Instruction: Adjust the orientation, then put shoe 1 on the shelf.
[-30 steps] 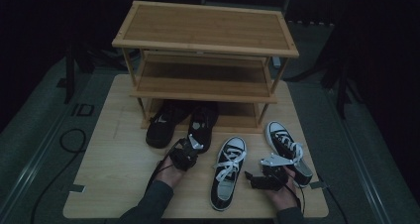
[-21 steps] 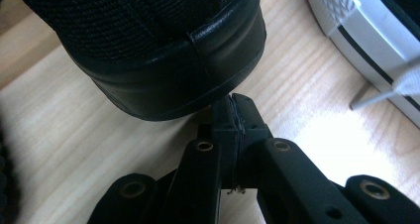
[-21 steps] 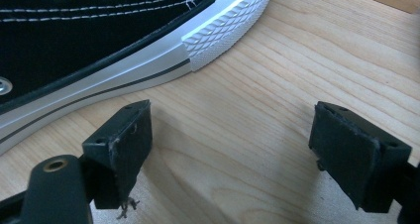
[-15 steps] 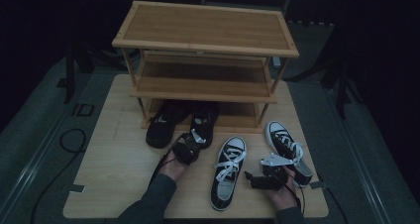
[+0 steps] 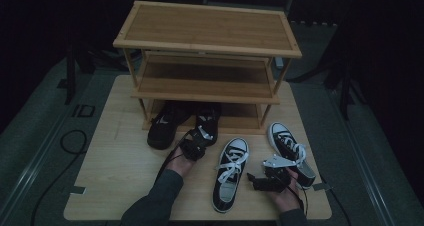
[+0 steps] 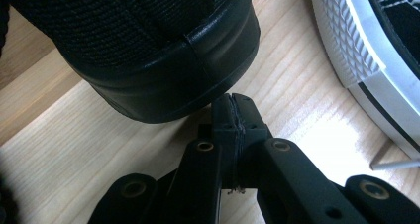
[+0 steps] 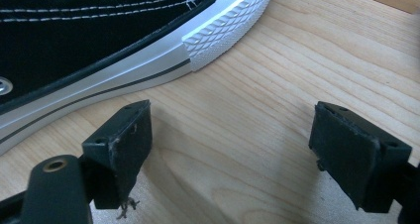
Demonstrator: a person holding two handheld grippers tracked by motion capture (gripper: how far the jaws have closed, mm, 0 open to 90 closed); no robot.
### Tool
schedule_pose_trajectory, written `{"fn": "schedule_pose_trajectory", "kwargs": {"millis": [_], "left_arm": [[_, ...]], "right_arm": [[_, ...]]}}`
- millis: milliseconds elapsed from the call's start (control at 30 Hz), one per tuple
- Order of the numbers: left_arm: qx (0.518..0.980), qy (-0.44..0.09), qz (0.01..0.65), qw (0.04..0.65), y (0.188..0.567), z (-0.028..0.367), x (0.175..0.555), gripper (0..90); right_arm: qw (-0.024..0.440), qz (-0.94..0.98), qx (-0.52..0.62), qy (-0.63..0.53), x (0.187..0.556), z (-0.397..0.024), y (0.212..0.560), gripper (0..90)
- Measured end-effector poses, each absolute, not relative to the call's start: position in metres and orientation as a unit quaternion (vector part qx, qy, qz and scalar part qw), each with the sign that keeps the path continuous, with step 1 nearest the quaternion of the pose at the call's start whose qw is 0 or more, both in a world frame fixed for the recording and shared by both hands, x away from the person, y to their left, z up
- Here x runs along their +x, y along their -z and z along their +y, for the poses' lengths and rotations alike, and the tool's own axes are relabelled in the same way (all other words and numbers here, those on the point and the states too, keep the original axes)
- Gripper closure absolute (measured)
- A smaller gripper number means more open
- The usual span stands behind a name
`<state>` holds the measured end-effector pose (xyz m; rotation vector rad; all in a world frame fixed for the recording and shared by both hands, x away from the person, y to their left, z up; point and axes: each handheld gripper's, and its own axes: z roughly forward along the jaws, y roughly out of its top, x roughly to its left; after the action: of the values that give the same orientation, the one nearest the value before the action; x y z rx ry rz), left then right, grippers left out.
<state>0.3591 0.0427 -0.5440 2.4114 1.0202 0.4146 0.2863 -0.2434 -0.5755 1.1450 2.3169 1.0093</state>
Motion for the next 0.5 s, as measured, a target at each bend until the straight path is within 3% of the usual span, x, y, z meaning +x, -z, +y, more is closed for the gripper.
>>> {"fn": "schedule_pose_trajectory", "kwargs": {"millis": [500], "left_arm": [[0.88, -0.152, 0.381, 0.241, 0.545, 0.041, 0.372, 89.4]], "right_arm": [[0.183, 0.821, 0.406, -0.358, 0.286, -0.243, 0.575, 16.8]]}}
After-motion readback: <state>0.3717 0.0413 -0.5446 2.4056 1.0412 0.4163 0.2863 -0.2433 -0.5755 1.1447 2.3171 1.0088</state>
